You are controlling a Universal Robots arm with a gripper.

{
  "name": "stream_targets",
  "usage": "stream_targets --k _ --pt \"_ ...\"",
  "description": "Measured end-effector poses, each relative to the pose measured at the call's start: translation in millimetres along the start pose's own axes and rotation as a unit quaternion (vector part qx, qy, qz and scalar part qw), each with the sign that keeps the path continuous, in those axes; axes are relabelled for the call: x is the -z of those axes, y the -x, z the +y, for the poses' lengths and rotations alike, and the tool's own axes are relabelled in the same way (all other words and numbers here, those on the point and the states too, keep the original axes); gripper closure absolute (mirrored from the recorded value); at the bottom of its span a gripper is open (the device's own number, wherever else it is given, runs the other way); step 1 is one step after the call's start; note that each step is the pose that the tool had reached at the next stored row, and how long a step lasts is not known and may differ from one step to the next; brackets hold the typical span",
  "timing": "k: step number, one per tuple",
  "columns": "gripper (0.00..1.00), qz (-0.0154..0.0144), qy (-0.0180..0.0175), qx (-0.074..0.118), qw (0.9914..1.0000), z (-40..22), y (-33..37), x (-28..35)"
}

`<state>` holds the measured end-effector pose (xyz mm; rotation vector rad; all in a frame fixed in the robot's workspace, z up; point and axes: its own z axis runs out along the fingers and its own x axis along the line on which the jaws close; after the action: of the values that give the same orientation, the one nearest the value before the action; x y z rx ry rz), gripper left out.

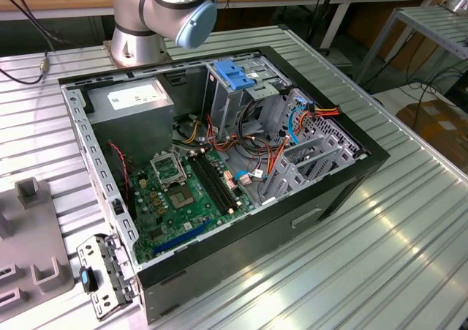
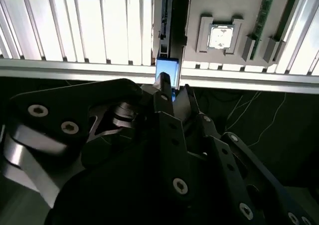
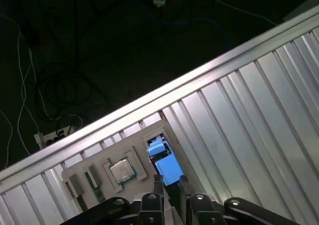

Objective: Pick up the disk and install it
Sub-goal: 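Pick up the disk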

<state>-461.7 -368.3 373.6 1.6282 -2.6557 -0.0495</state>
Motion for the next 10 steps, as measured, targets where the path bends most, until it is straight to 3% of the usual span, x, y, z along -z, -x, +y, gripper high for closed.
stream_targets --k 3,4,5,6,10 --pt "0.58 0.0006 -0.0009 0.025 0.99970 -0.1 0.3 -3.1" --pt "0.58 0.0009 -0.0013 0.033 0.99945 -0.1 0.3 -3.6" --pt "0.47 0.0015 -0.0020 0.050 0.99874 -0.2 0.2 -4.9" --pt "0.40 0.0026 -0.0026 0.075 0.99719 -0.2 0.3 -6.9" --pt "0.40 0.0040 -0.0037 0.113 0.99358 -0.3 0.3 -9.9"
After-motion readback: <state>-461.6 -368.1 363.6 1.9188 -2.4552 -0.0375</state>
